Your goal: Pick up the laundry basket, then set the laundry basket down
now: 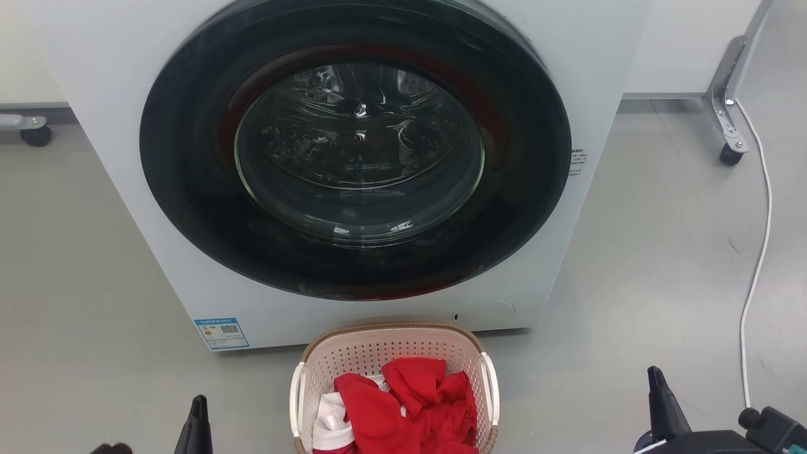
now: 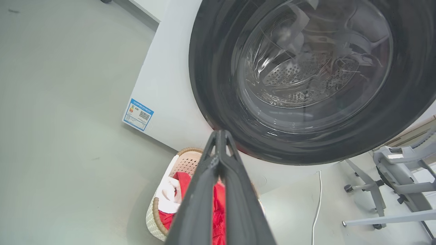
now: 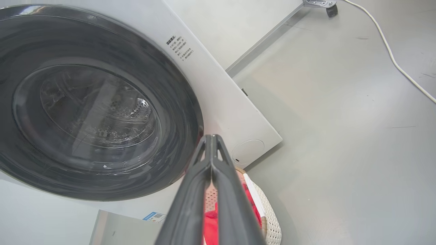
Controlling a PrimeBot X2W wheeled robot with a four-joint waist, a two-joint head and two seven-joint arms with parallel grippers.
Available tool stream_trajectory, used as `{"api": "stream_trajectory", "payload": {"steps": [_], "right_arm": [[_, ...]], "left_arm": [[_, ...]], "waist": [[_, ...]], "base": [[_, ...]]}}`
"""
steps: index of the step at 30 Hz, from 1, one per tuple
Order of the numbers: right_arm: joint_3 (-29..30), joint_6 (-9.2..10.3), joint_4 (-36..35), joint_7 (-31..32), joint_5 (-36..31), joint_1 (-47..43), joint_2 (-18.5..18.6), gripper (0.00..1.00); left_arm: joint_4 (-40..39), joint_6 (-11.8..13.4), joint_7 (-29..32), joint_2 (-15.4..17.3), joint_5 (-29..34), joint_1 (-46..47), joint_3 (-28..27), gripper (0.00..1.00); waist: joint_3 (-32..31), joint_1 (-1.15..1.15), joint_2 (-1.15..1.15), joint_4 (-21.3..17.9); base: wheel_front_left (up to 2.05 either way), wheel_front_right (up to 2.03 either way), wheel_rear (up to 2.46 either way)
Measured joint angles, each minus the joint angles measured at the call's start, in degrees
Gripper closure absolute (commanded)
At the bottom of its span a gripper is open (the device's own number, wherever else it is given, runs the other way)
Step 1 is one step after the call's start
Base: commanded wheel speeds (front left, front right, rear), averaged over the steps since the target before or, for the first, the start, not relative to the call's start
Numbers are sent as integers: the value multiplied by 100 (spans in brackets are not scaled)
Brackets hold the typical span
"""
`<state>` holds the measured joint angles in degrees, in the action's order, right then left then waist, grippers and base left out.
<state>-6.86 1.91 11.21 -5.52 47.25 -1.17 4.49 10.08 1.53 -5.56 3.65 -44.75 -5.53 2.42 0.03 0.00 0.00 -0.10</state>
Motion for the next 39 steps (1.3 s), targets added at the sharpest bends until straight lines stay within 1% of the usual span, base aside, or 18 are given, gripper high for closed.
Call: {"api": "stream_trajectory", "payload": {"steps": [4, 9, 14, 23, 30, 37, 39], "right_arm": [[100, -86, 27, 93, 301, 80, -9, 100], [224, -143, 78, 196, 680, 92, -30, 100], [374, -233, 146, 304, 1133, 186, -57, 100], [595, -365, 234, 501, 1812, 260, -83, 100], [765, -452, 305, 635, 2317, 312, -100, 100], [937, -558, 381, 781, 2864, 416, -129, 100], [958, -582, 386, 803, 2937, 426, -131, 100]], "left_arm": [[34, -60, 97, -4, -303, 101, -53, 100], [92, -111, 201, -11, -703, 182, -124, 100], [175, -210, 321, -23, -1222, 262, -198, 100], [268, -356, 504, -37, -1929, 421, -320, 100], [361, -424, 650, -54, -2435, 520, -401, 100], [437, -557, 781, -62, -3032, 649, -498, 100], [445, -564, 809, -62, -3093, 662, -512, 100]], "waist": [[0, 0, 0, 1], [1, 0, 0, 2], [2, 0, 0, 3], [2, 0, 0, 4], [3, 0, 0, 5], [4, 0, 0, 6], [4, 0, 0, 7]], "base": [[0, 0, 0], [0, 0, 0], [0, 0, 0], [0, 0, 0], [0, 0, 0], [0, 0, 0], [0, 0, 0]]}}
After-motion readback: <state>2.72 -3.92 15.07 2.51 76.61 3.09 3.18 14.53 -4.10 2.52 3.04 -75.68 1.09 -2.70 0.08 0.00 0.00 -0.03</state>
